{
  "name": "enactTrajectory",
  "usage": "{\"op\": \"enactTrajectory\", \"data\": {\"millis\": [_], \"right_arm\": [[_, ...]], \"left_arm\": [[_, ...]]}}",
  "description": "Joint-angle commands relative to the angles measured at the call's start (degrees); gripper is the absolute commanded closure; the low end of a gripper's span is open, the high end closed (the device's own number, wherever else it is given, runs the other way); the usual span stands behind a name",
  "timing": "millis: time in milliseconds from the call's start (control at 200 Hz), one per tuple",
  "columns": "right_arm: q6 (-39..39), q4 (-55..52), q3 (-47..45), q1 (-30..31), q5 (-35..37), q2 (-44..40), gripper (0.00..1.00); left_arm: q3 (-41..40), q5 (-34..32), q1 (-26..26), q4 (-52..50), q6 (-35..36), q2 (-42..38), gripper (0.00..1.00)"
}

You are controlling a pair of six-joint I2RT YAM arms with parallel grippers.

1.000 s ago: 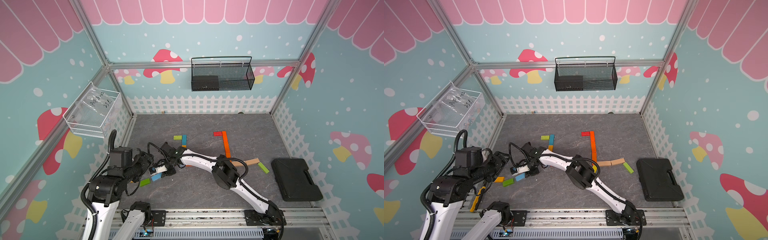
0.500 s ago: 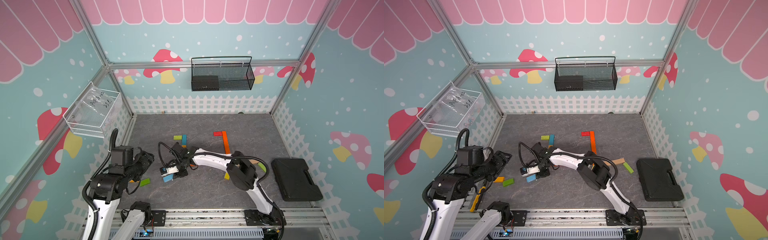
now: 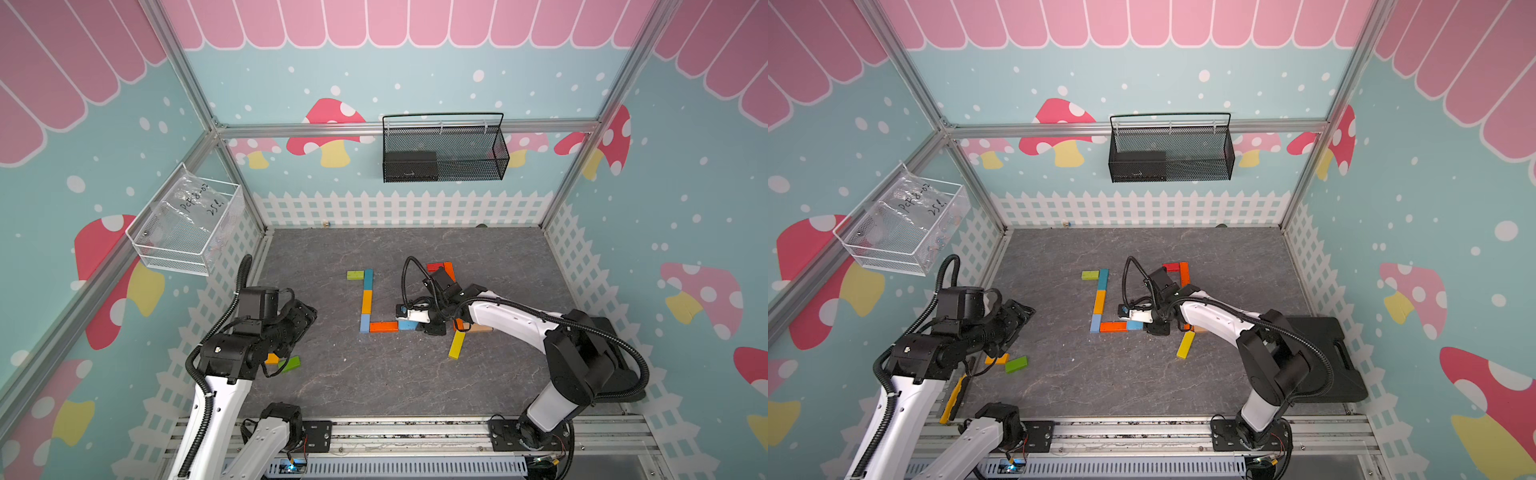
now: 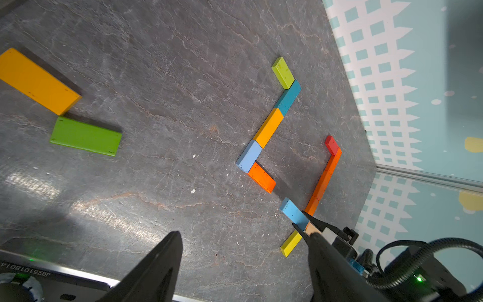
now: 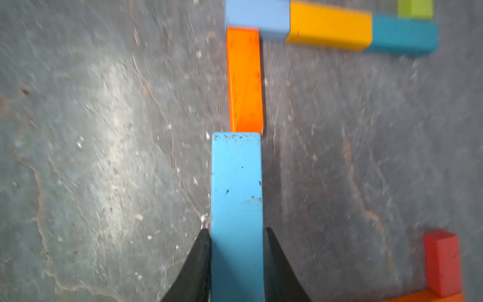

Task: Assemble a giraffe with building blocks
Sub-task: Assemble the building block at the center of the board.

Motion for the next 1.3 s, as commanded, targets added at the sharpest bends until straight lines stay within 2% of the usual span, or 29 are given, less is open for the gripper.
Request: {"op": "enactTrajectory", "data": {"millis": [0,270,445,1296], "right_arm": [[-1.54,2.6,-1.19,-1.4,-0.98,1.4,0.85],[-1.46,6.4,-2.58,-2.46,-4.24,8.78,0.82],[-0.5,7.77,-2.05,-3.37,-4.67,11.69,0.77],[-4.04,6.14,-1.0,-3.31,-3.55,12.8,0.72]], "left_arm": [[-0.86,1.19,0.22,2.15,0.18,0.24,0.21],[-1.5,1.01,0.23,2.61,0.0,0.17,0.21],[-1.76,1.02,0.22,2.48,0.24,0.24,0.21],[-1.59,3.04,0.15,2.99,0.99,2.62,0.21]]}}
